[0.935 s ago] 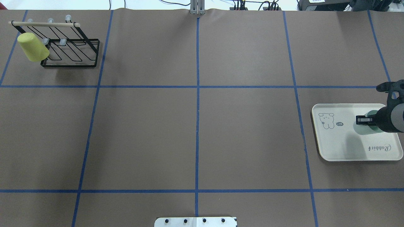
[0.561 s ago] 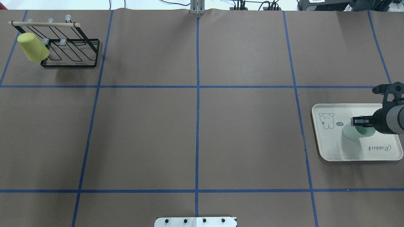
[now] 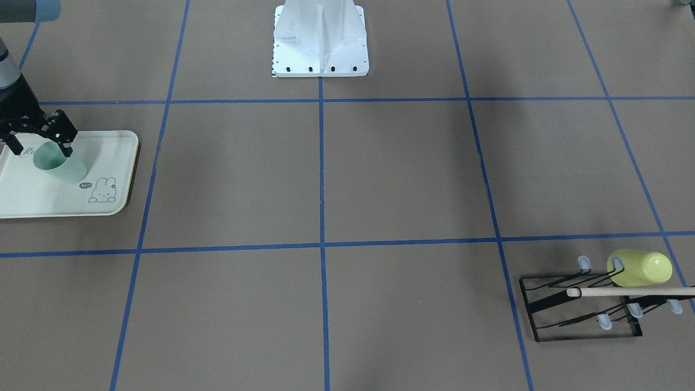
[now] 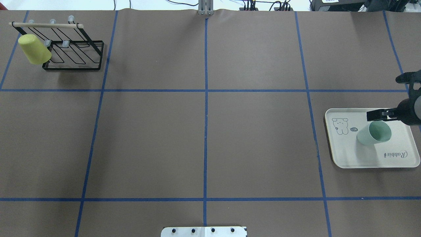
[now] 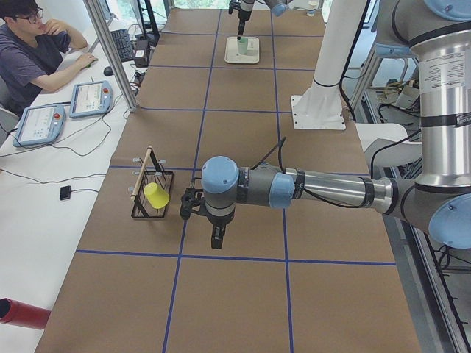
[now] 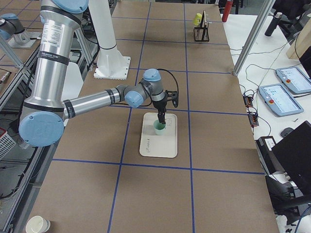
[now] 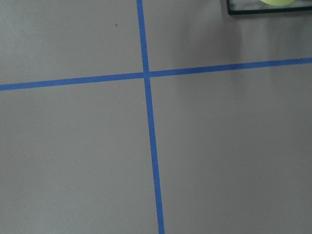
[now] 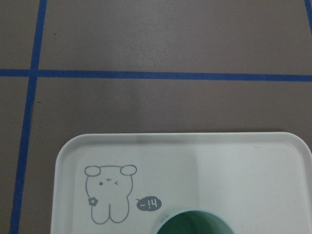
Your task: Left arm grabs green cup and hands to right arm on tray
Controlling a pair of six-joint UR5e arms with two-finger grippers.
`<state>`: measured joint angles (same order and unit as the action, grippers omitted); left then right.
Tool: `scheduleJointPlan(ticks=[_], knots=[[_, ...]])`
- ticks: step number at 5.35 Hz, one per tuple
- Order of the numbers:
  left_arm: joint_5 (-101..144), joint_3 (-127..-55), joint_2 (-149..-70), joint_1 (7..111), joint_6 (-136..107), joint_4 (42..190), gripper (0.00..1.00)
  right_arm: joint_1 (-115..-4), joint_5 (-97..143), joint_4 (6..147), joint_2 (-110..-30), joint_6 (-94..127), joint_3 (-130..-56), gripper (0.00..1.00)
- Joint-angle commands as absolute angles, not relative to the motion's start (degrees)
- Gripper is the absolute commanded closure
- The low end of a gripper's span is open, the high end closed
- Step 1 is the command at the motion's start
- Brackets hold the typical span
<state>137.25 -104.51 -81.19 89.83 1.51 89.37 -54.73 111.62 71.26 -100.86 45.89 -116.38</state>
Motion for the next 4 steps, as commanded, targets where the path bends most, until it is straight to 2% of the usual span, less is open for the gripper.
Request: scheduleJointPlan(ticks=[1,3,4], knots=[[137.4,-104.2,-80.7,89.9,1.6,89.4,0.00,-68.3,121.4,85.6,-95.9,23.2,-115.1,0.00],[137.4,-104.5,-80.7,89.7,1.6,89.5,0.00,-83.5,129.3,91.8,-95.4,-3.7,-107.2,0.00],[137.3,-104.7,-80.6,89.7,1.9,89.5,0.00,-88.3,132.2,93.7,-96.6,-9.7,-104.6,0.00]])
